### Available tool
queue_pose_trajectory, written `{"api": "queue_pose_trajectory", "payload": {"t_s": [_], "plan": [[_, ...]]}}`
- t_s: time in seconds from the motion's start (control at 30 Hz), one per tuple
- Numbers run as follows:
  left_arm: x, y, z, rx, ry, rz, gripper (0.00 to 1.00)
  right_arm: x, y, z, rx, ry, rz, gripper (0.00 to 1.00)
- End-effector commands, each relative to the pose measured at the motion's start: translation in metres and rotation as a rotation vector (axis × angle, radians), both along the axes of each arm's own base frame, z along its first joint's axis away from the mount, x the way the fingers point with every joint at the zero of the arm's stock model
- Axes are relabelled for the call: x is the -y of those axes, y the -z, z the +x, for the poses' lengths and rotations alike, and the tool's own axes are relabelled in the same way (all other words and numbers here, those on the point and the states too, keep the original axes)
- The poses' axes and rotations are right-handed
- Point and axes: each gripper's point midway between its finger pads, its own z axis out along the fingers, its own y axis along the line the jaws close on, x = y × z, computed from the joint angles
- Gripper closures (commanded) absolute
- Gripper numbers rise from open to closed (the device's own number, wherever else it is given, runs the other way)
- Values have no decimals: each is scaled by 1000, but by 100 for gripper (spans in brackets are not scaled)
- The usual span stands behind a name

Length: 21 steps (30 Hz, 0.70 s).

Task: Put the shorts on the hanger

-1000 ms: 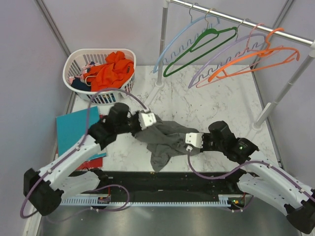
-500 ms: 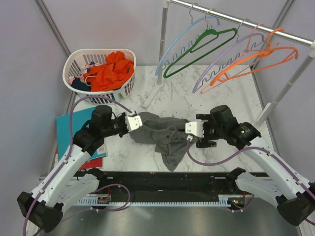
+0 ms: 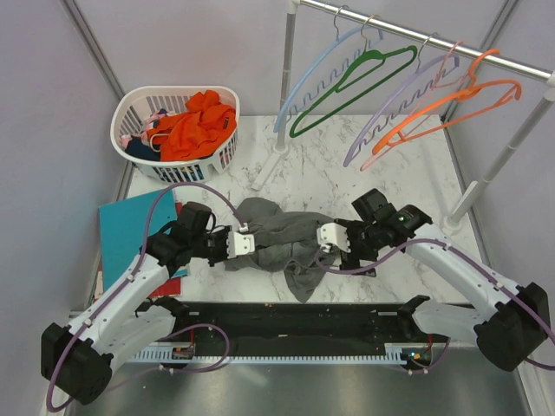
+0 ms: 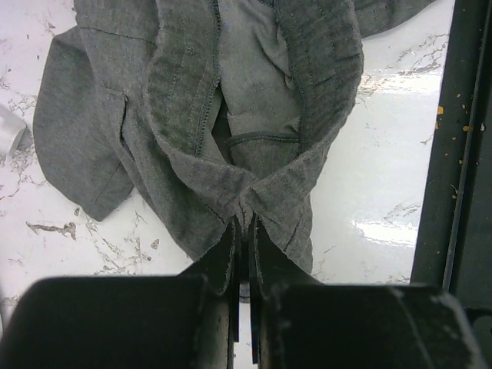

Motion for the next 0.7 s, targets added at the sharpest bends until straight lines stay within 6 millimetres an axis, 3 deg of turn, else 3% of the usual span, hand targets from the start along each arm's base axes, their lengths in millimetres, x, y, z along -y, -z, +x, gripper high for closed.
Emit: {"api": "queue_pose_trajectory", "payload": {"t_s": [0.0, 0.13, 0.3, 0.5, 0.57, 0.6, 0.67], "plan": [[5, -5, 3, 40, 43, -24, 98, -39, -20, 25, 10, -4, 124, 2], [4, -1, 0, 40, 42, -22, 98, -56, -7, 52, 16, 32, 133, 2], [2, 1, -3, 41, 39, -26, 98, -74, -2, 70, 1, 58, 150, 2], [2, 5, -6, 34, 41, -25, 98, -81, 22, 67, -111, 19, 109, 2], [0, 6, -4, 22, 17, -21, 98, -81, 26, 64, -144, 11, 96, 15], [0, 4, -3, 18, 1, -21, 98, -78, 26, 59, -167, 22, 85, 39], [-3, 1, 0, -5, -66, -23, 98, -74, 14, 56, -149, 41, 95, 71]]}}
